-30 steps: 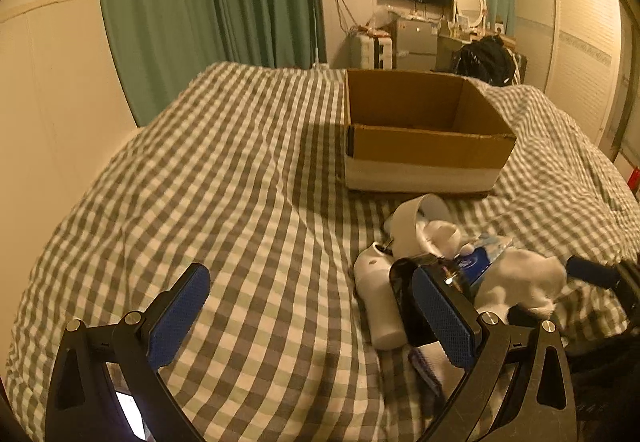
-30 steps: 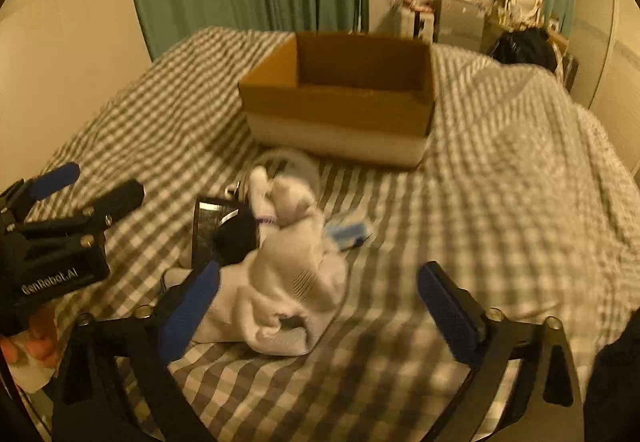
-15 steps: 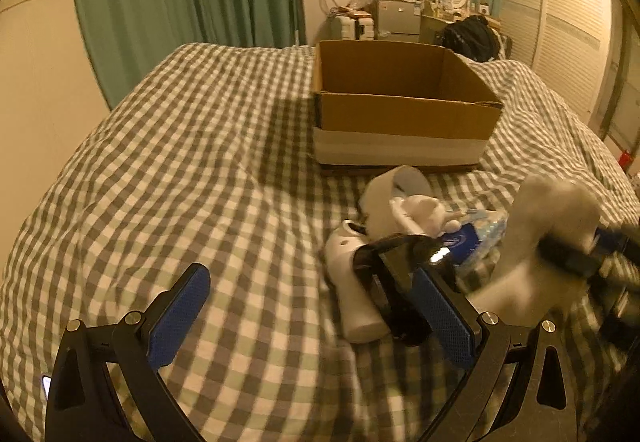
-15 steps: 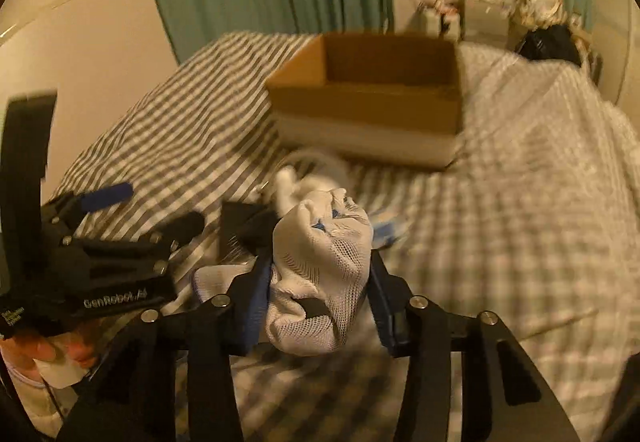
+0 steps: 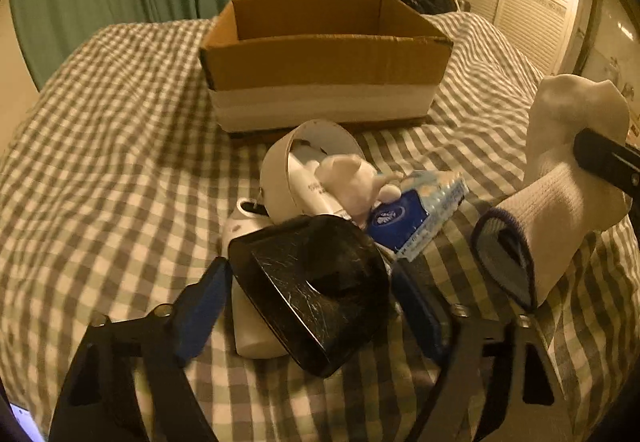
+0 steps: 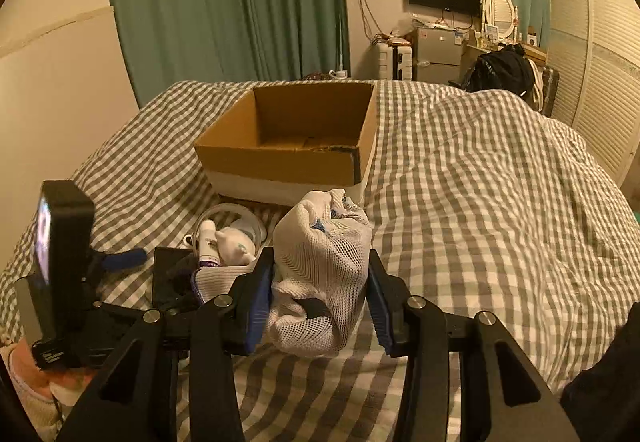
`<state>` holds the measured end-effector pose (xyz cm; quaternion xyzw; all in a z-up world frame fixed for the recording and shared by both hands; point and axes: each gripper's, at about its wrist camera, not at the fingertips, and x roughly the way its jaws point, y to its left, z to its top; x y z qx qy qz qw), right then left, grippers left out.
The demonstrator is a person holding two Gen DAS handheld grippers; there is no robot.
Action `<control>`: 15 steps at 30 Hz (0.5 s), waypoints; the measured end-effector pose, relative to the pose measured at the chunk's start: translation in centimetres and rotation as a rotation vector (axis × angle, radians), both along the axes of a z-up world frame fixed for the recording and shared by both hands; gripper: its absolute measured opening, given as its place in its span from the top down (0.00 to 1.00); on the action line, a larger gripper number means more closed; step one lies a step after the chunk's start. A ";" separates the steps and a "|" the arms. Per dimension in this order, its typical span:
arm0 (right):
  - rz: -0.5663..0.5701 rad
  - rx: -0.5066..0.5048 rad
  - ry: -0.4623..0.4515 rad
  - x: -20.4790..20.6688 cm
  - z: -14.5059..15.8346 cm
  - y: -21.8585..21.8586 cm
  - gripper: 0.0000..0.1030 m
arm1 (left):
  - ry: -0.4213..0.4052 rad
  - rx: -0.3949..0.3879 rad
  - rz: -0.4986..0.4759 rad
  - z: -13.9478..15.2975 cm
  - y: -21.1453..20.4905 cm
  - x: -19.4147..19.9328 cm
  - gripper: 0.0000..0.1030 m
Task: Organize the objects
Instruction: 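Grasp the white sock with the right gripper while the left gripper grasps the black glasses case, then carry the sock and glasses case over the box and open both grippers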
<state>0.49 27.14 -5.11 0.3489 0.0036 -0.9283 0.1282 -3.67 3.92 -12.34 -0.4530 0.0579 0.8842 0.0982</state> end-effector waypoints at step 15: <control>0.010 0.008 0.038 1.3 1.4 -0.2 0.59 | 0.090 0.040 -0.016 4.8 -0.7 2.0 0.25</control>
